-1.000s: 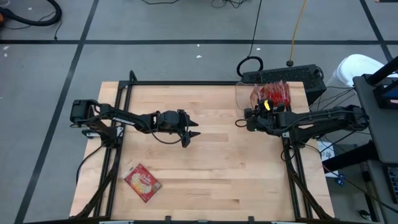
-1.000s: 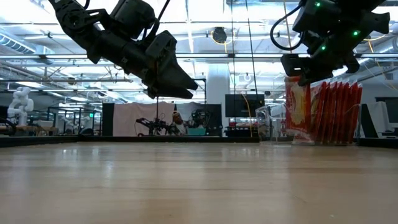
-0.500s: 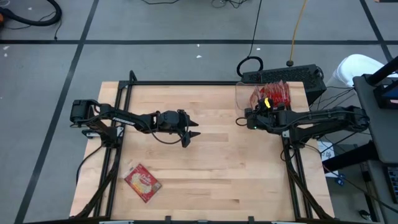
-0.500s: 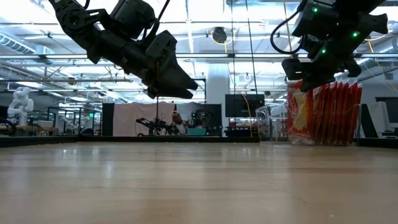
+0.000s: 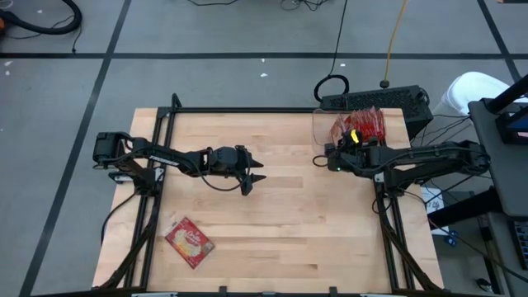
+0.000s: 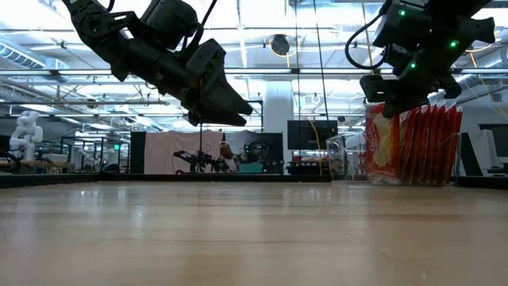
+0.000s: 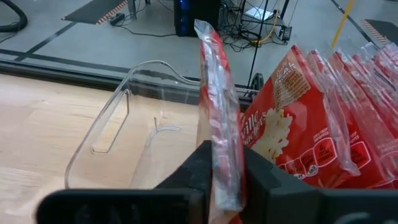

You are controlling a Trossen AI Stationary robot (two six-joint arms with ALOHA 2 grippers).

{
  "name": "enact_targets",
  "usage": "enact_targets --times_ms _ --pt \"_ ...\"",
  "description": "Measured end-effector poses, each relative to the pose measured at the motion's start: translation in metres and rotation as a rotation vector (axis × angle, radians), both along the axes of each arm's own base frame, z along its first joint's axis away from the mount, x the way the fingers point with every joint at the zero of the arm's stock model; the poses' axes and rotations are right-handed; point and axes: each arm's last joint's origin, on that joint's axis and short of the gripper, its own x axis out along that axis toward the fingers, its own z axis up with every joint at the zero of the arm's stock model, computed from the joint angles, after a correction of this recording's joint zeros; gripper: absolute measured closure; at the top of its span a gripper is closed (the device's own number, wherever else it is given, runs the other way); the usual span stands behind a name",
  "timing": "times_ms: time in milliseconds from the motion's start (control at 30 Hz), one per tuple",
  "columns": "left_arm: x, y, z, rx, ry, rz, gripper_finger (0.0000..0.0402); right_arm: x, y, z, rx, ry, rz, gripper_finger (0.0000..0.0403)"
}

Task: Sort popcorn bags into baskets
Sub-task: Put the red popcorn bag into the transparent bin

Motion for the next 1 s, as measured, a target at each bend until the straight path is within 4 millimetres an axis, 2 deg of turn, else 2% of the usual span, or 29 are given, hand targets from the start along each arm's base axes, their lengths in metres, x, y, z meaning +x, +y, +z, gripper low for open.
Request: enact_targets --times_ms 200,333,700,1000 --pt "0.0 0.0 0.0 0.0 0.0 0.0 0.0172 -0.003 -0.004 -0.001 0.006 0.002 -0.033 0.0302" --pt "0.0 0.0 0.0 0.0 0.0 0.0 0.0172 -0.003 -0.005 -0.001 0.006 0.003 -0.044 0.0277" --pt "0.0 0.0 0.0 0.008 0.002 -0.004 0.0172 -0.005 -0.006 0.002 -0.028 -0.007 -0.058 0.0271" --pt "0.0 0.0 0.0 0.009 0.004 -0.005 0.0172 -0.012 -0.005 0.017 -0.082 -0.031 -0.048 0.027"
